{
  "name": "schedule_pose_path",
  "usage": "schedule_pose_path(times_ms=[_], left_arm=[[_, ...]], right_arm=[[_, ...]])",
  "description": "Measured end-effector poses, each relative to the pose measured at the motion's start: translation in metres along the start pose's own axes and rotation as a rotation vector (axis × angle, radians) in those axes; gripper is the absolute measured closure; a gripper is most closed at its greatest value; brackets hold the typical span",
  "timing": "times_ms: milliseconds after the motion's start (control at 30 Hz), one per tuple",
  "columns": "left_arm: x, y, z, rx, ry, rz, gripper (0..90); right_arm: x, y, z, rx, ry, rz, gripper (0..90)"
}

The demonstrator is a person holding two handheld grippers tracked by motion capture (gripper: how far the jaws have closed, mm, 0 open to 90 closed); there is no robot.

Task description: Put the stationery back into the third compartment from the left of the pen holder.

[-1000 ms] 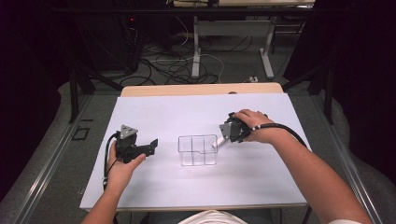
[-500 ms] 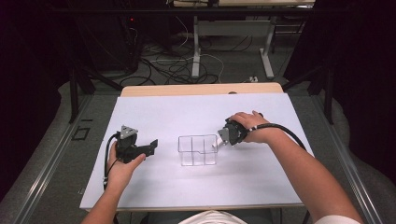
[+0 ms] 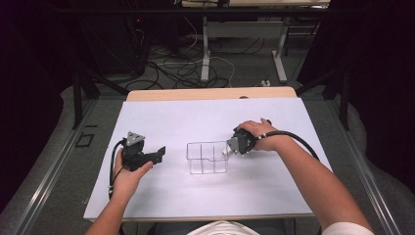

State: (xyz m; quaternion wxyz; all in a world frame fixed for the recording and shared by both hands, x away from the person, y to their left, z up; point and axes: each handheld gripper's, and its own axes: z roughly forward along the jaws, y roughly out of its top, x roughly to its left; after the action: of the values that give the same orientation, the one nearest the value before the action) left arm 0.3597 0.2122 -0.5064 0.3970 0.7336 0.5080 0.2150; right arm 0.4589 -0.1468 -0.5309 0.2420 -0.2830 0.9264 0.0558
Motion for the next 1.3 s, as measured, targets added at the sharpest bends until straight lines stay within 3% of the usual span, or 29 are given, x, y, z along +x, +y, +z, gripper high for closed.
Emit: schedule_pose_path(times_ms=[167,200,233,333,367,400,433,500,567,633,767,833,933,967,1033,1067,1300], left_arm=[[0.000,0.000,-0.001,0.007,-0.003,0.005,13.0],[-0.001,0.000,-0.001,0.004,-0.002,0.007,13.0],[-0.001,0.000,-0.001,0.004,-0.002,0.007,13.1],[-0.001,0.000,-0.001,0.003,-0.002,0.007,13.3],[-0.001,-0.001,-0.001,-0.001,-0.003,0.004,13.4],[-0.002,0.000,-0.001,0.002,-0.002,0.005,13.4],[-0.002,0.000,-0.001,0.002,-0.002,0.005,13.5],[-0.002,-0.001,0.000,0.001,0.002,0.008,13.6],[-0.001,0.000,-0.001,0.006,0.000,0.010,13.7],[-0.001,-0.001,-0.001,0.007,0.001,0.008,13.8],[-0.001,-0.001,0.000,0.005,0.001,0.008,14.0],[-0.001,-0.001,0.000,0.002,0.001,0.003,14.1],[-0.002,-0.001,0.000,0.002,0.002,0.005,14.2],[-0.002,-0.001,0.000,0.002,0.002,0.003,14.2],[-0.002,-0.001,0.001,-0.004,0.005,0.002,14.2],[-0.002,-0.001,0.000,-0.002,0.005,0.002,14.2],[0.000,0.000,-0.001,0.006,-0.001,-0.004,14.2]], right_arm=[[0.001,-0.003,0.004,-0.014,0.015,0.006,63.1],[0.001,-0.003,0.004,-0.006,0.043,-0.003,64.4],[0.003,-0.004,0.005,-0.020,0.007,0.007,65.1],[0.003,-0.003,0.004,-0.007,0.022,-0.003,66.1],[0.005,-0.003,0.004,-0.012,-0.001,-0.001,66.3],[0.002,-0.003,0.003,0.000,0.034,-0.024,66.3],[0.003,-0.003,0.004,-0.011,0.008,-0.024,66.4],[0.005,-0.003,0.004,-0.012,0.001,-0.022,66.5],[0.003,-0.003,0.003,-0.006,0.030,-0.034,66.5],[0.005,-0.003,0.004,-0.022,0.002,-0.024,66.6],[0.006,-0.003,0.002,-0.007,0.022,-0.015,66.7],[0.007,-0.003,0.002,-0.021,-0.015,-0.024,66.7],[0.006,-0.002,0.001,-0.004,0.025,-0.019,66.7],[0.008,-0.003,0.002,-0.021,0.001,-0.018,66.7],[0.006,-0.002,0.001,-0.013,0.020,-0.029,66.7],[0.008,-0.002,0.001,-0.024,-0.004,-0.021,66.7],[0.007,-0.003,-0.008,-0.008,-0.041,-0.036,66.7]])
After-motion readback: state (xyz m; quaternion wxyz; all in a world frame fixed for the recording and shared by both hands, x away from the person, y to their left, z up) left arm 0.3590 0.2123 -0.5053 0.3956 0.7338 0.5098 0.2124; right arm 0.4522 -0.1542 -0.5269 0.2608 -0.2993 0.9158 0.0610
